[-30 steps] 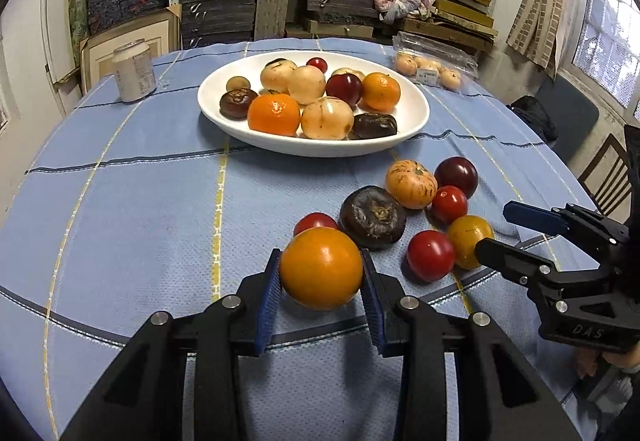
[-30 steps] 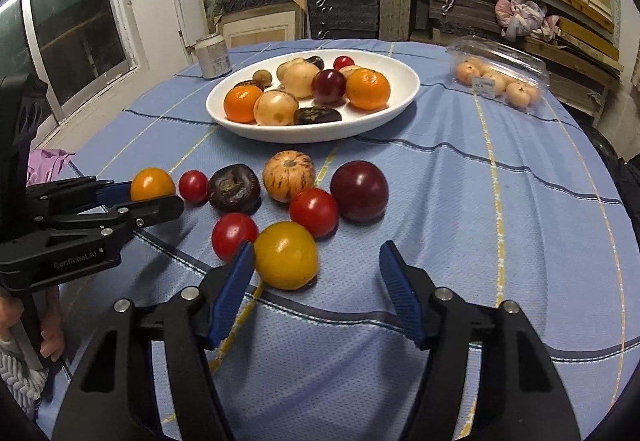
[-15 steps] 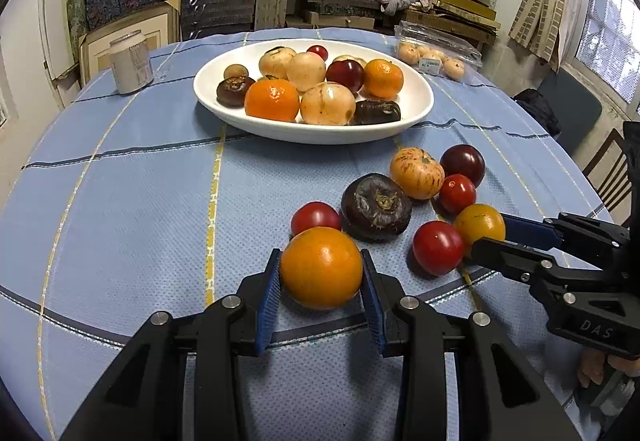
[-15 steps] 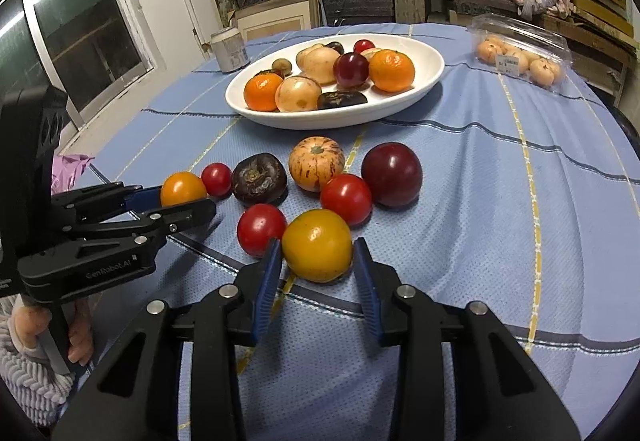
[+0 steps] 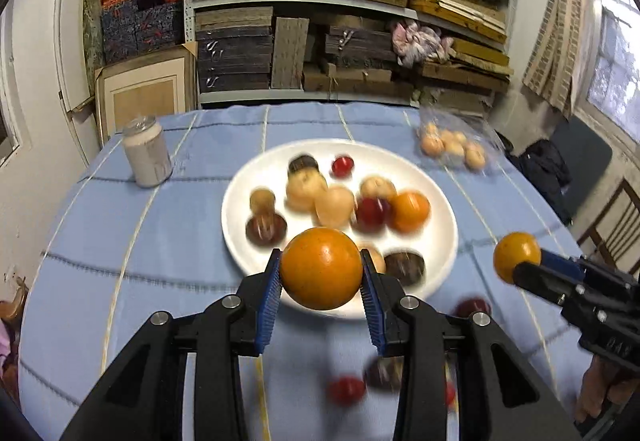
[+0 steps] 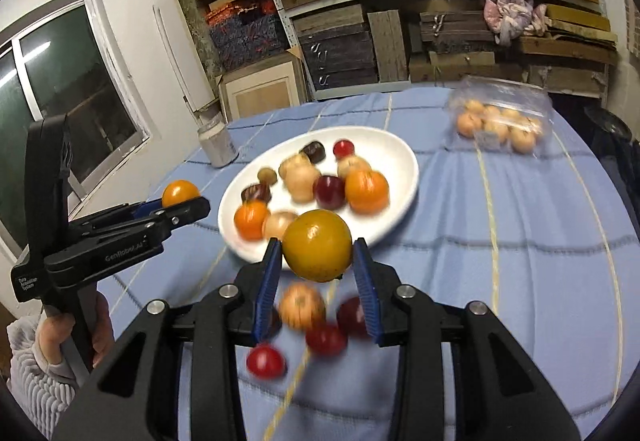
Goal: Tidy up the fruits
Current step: 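Carry the tangerine and yellow tomato onto the white plate and open both tools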
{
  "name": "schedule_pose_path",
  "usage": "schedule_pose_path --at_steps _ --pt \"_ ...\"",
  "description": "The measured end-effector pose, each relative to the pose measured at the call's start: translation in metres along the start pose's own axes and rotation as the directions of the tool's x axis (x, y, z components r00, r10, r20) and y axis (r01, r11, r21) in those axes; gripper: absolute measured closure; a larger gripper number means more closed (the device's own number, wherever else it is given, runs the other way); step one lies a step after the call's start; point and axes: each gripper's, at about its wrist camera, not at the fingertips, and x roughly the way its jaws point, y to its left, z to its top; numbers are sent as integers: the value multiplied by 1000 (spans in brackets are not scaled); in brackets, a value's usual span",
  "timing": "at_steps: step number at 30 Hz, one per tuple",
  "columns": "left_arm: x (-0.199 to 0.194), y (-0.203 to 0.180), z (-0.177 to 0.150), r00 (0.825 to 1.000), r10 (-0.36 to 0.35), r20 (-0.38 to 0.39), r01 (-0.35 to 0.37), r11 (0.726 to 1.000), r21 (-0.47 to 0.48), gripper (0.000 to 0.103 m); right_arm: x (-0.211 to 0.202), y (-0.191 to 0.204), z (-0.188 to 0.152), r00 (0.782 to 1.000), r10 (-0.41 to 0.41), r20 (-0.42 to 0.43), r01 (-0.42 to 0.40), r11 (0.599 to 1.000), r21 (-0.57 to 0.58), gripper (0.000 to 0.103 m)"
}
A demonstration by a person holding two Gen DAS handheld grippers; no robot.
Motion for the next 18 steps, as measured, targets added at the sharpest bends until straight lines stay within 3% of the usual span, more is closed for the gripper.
schedule_pose_path --at_steps 4,9,11,12,14,18 --pt "34 14 20 1000 10 -22 -11 999 -33 65 34 0 21 999 -1 -32 1 1000 -15 67" --pt "71 27 23 997 -16 -73 12 998 -56 65 73 -5 26 997 -24 -71 22 1000 -20 66" --pt "80 32 21 996 -39 -84 33 996 -78 64 75 -10 26 998 -32 -48 32 999 1 57" --pt "82 33 20 995 -40 -88 33 996 -79 58 74 -14 27 999 -39 -37 40 999 20 46" --pt "82 34 19 996 -31 -88 24 996 -82 45 69 -19 26 999 -43 -22 44 998 35 45" --pt "61 33 18 997 -38 -69 32 996 -84 41 46 -18 22 999 -52 9 52 998 30 45"
